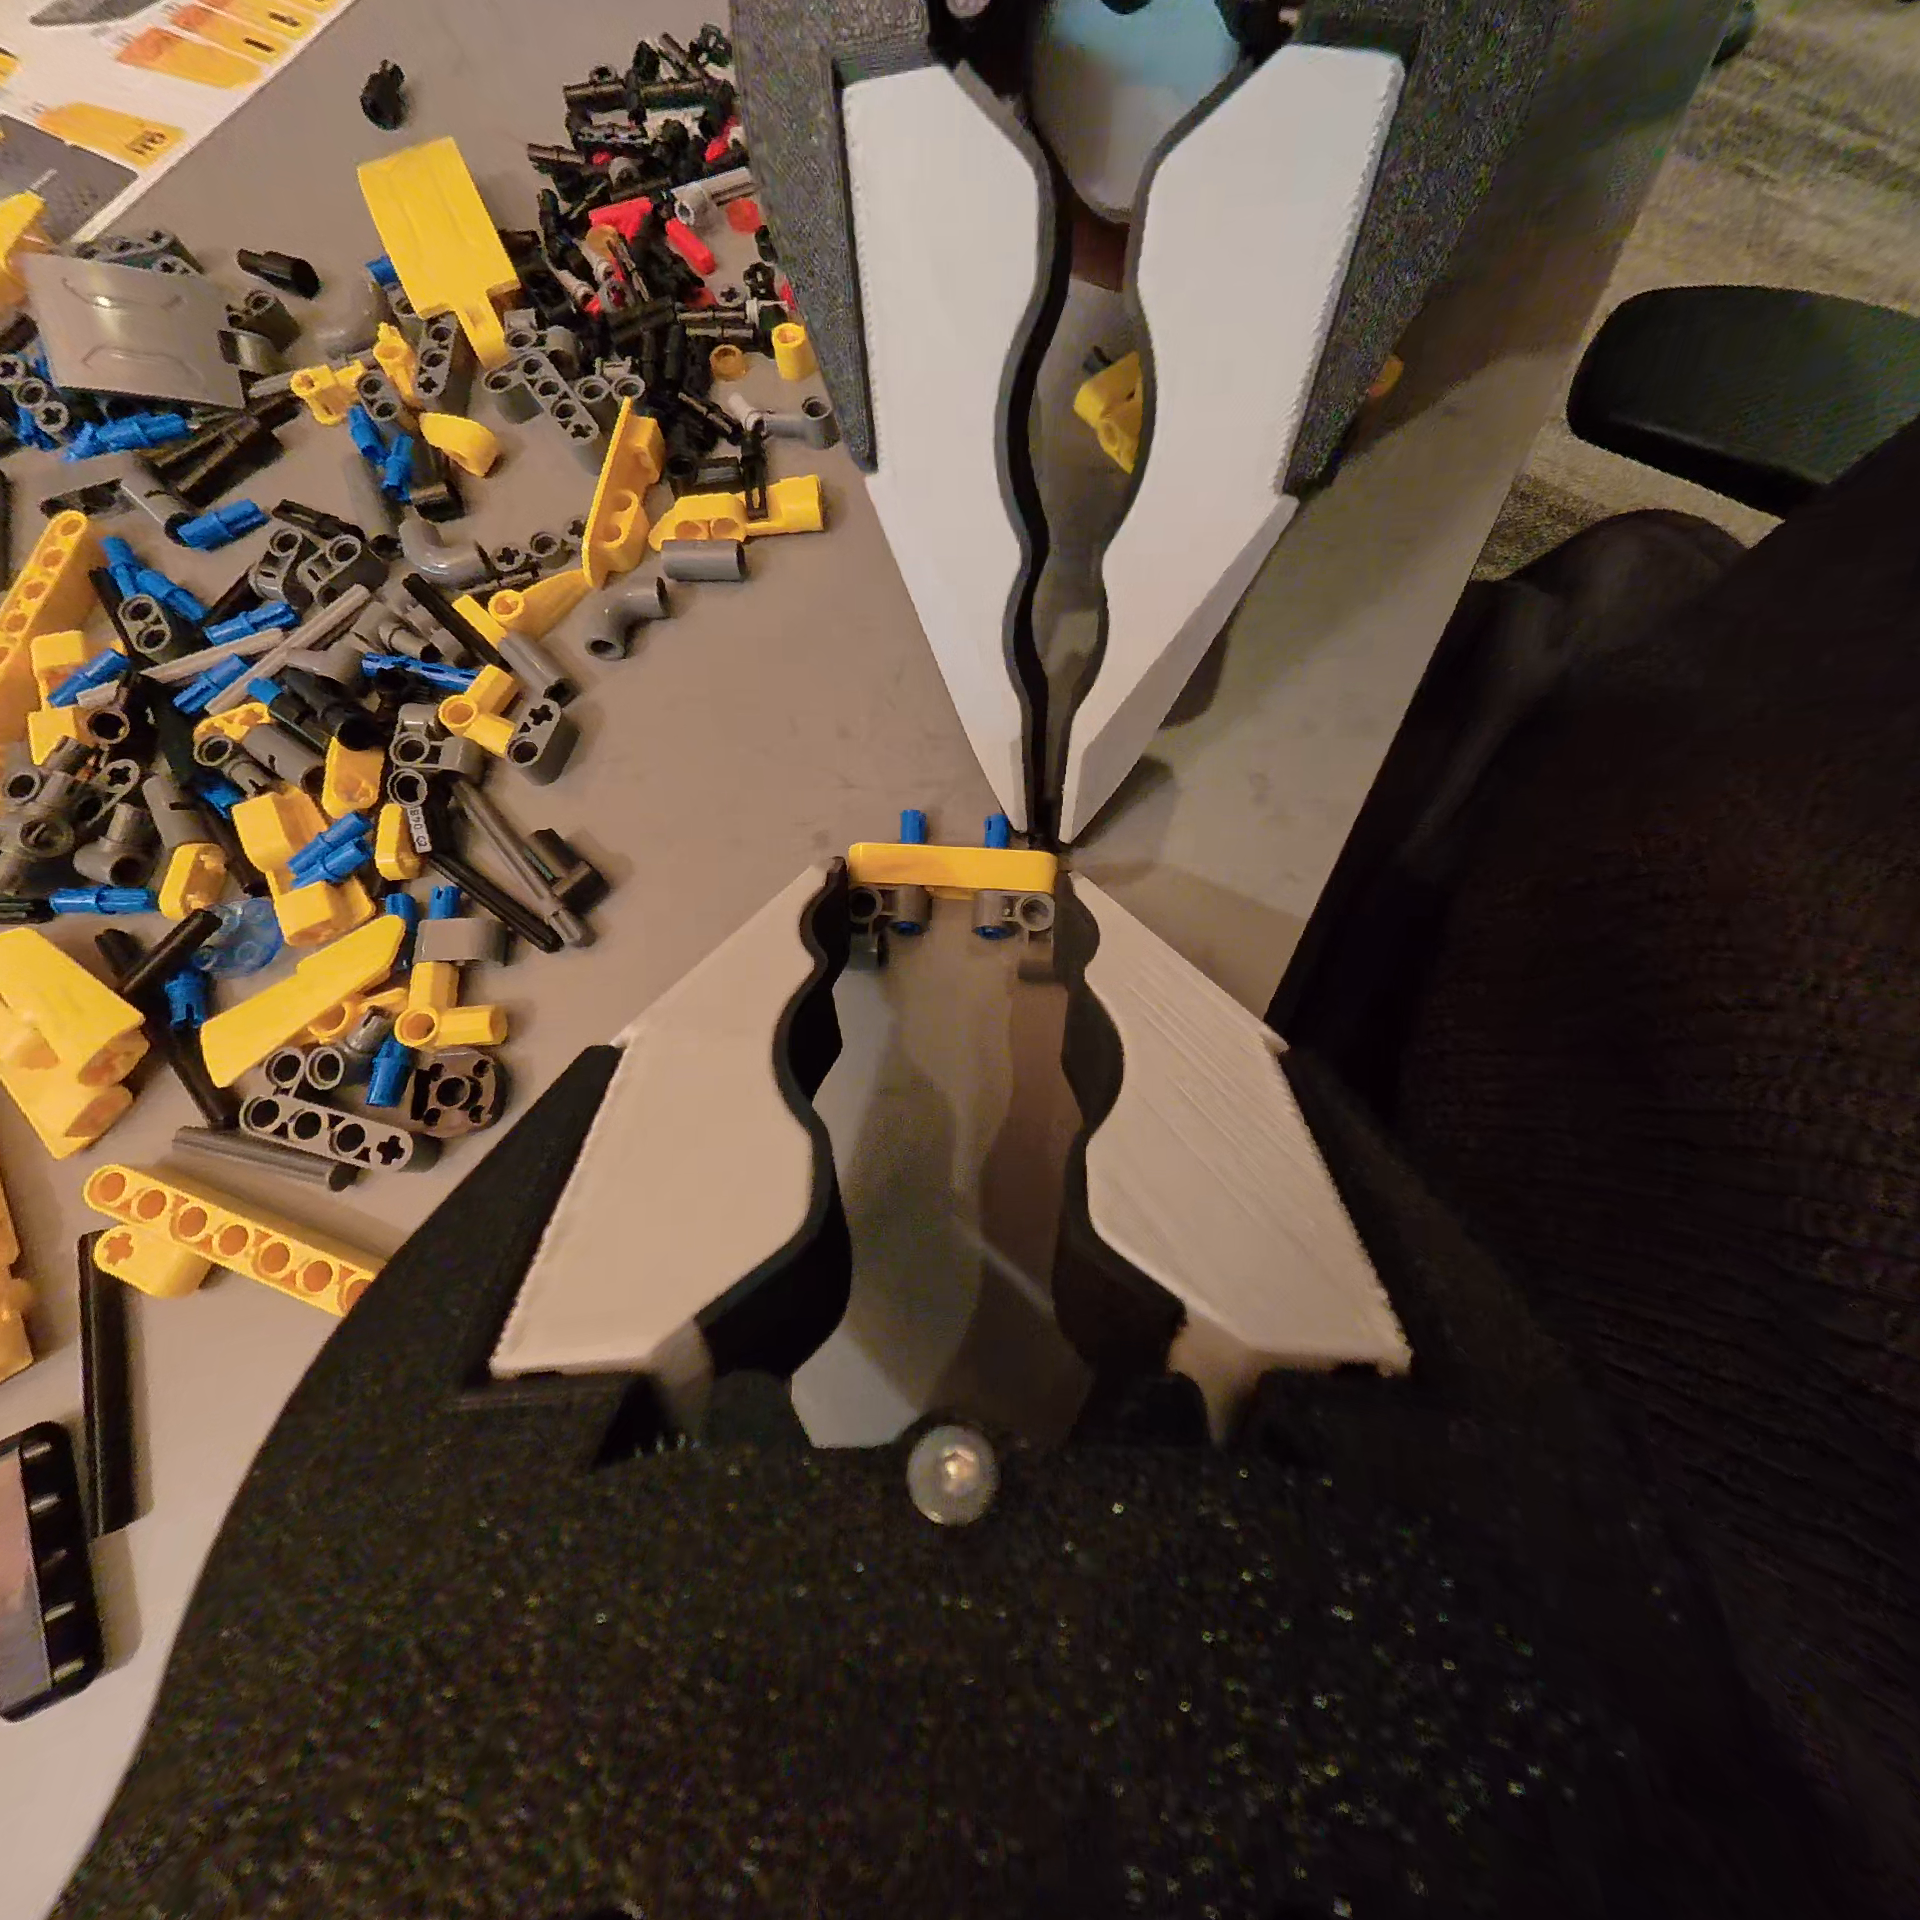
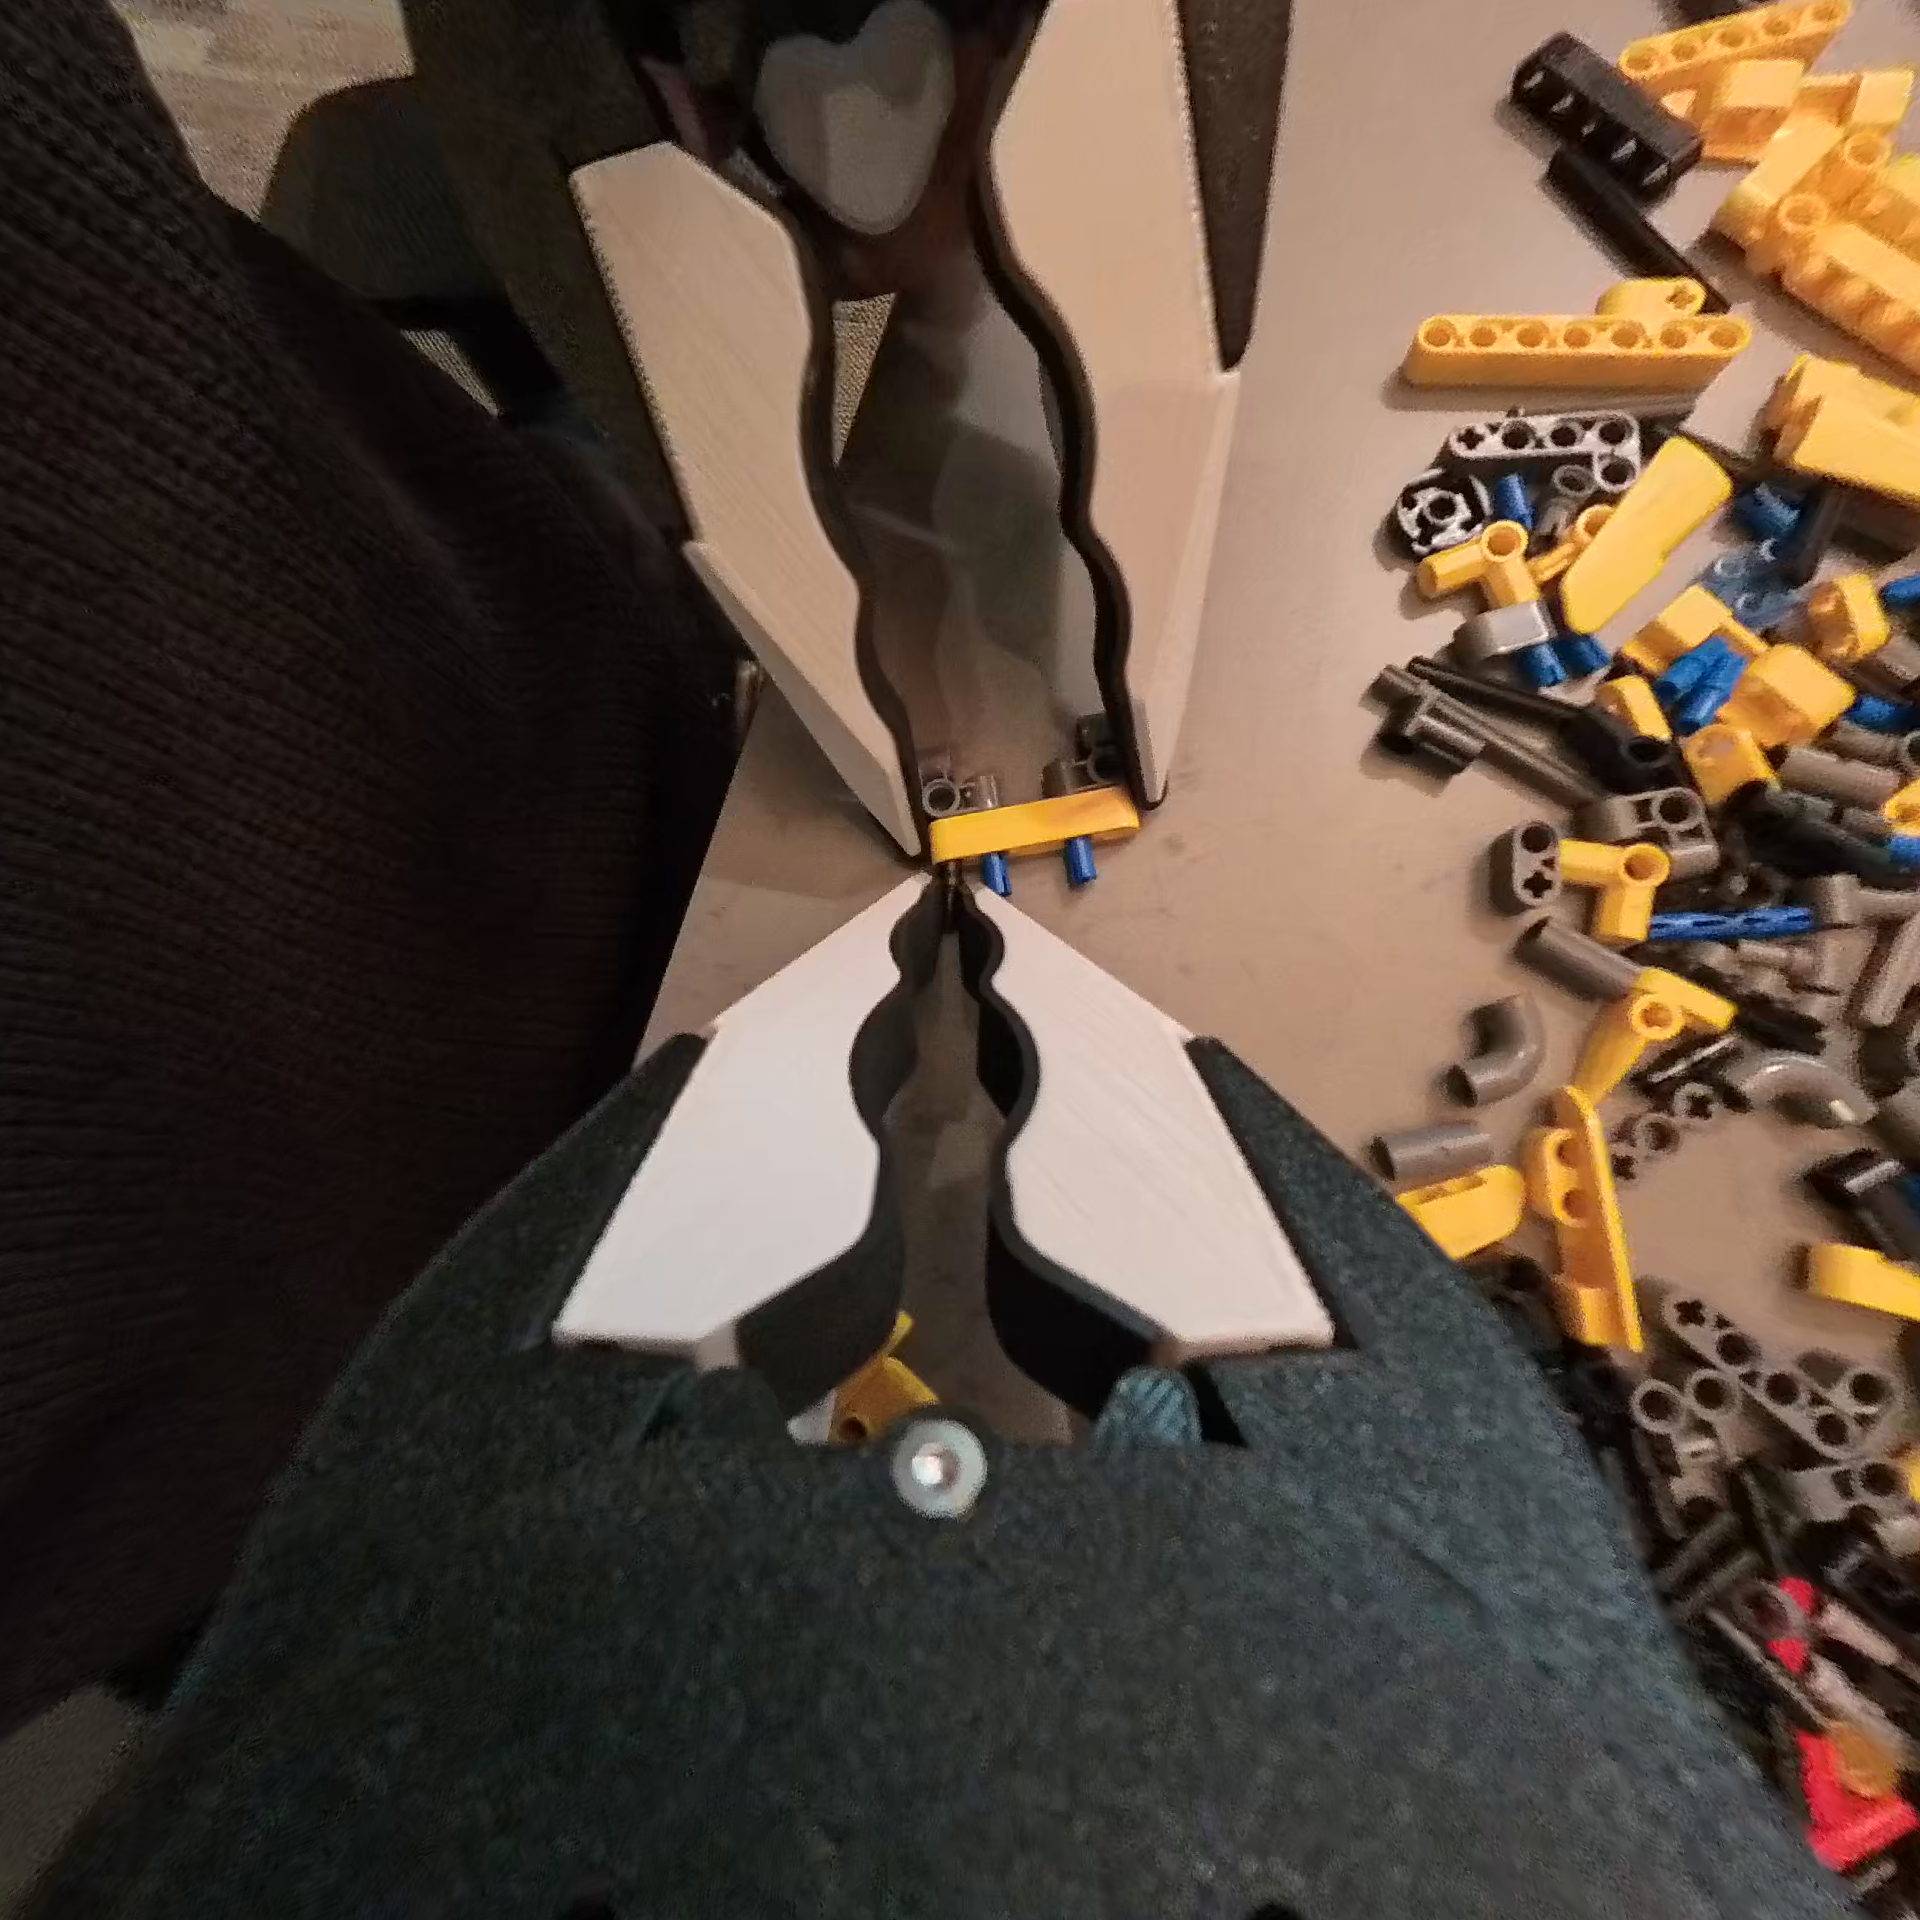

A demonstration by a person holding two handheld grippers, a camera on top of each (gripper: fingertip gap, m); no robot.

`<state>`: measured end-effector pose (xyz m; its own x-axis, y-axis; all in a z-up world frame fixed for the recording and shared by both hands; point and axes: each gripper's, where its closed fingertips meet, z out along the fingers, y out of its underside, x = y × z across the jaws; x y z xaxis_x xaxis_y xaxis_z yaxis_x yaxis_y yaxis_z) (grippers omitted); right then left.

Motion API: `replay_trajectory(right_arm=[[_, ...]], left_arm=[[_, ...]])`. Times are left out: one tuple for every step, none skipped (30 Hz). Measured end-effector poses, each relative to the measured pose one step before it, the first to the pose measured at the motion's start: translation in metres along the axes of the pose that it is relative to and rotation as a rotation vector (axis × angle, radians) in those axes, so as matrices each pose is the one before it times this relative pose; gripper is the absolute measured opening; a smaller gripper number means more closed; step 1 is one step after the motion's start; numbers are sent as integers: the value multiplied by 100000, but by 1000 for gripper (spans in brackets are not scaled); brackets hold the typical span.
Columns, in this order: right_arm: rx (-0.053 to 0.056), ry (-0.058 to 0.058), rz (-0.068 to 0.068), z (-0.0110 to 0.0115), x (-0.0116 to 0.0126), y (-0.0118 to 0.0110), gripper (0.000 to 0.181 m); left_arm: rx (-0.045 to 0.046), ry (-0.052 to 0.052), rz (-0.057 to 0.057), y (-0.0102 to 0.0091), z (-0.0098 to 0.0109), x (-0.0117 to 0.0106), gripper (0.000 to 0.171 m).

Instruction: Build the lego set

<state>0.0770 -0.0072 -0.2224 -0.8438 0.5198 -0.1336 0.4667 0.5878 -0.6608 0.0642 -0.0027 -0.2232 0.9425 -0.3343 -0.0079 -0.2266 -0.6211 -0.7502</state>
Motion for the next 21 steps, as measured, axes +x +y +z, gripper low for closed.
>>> replay_trajectory(right_arm=[[-546,1978,-4662,7,0,5,0],[-1718,4212,-8822,36,12,18,0],[-2777,5568,-10525,42,14,3,0],[-2981,5329,-9397,33,11,-16,0],[-2068,4026,-6976,9,25,2,0],[-629,1966,-2260,5,8,25,1],[470,-235,3012,-16,12,54,2],[1227,-1107,5651,-16,4,41,2],[1631,-441,5330,-40,16,51,3],[1486,577,4070,-40,26,66,4],[1010,1182,3113,-39,29,47,5],[578,1382,2375,-35,25,38,5],[125,1281,1800,-22,12,22,6],[-226,1032,1238,-19,-1,4,6],[-434,559,732,-34,-32,3,7],[-517,2,549,-50,-58,5,10],[-692,388,888,-143,69,86,9],[-423,998,1094,-224,215,138,7],[98,1171,1646,-294,318,191,7],[472,-287,2686,-263,166,189,7],[635,-1874,3260,-178,-70,139,7]], left_arm=[[117,5,-207,-6,-4,0,39],[127,57,-312,-4,8,2,39],[124,-29,-260,3,1,-11,39],[84,21,-205,3,-11,-17,39],[-25,-32,-6,-3,5,-7,39],[43,-301,308,2,-6,-7,39],[-22,-236,340,7,-6,-13,39],[-116,116,-46,9,-15,-12,39],[44,-90,-151,-8,5,-24,39],[93,-841,766,-2,6,-10,39],[179,-823,717,-1,-6,-7,39],[295,-321,-193,1,-14,-2,39],[442,88,-874,-4,-3,11,39],[311,272,-666,6,-3,-3,39],[8,324,-344,-2,-13,9,39],[-72,434,-413,-5,-1,1,39],[-41,412,-380,10,-8,2,39],[-2,172,-125,8,-10,-5,39],[43,41,-26,2,-7,1,39],[58,-104,80,2,-8,-4,39],[12,-129,108,-6,6,-7,39]])
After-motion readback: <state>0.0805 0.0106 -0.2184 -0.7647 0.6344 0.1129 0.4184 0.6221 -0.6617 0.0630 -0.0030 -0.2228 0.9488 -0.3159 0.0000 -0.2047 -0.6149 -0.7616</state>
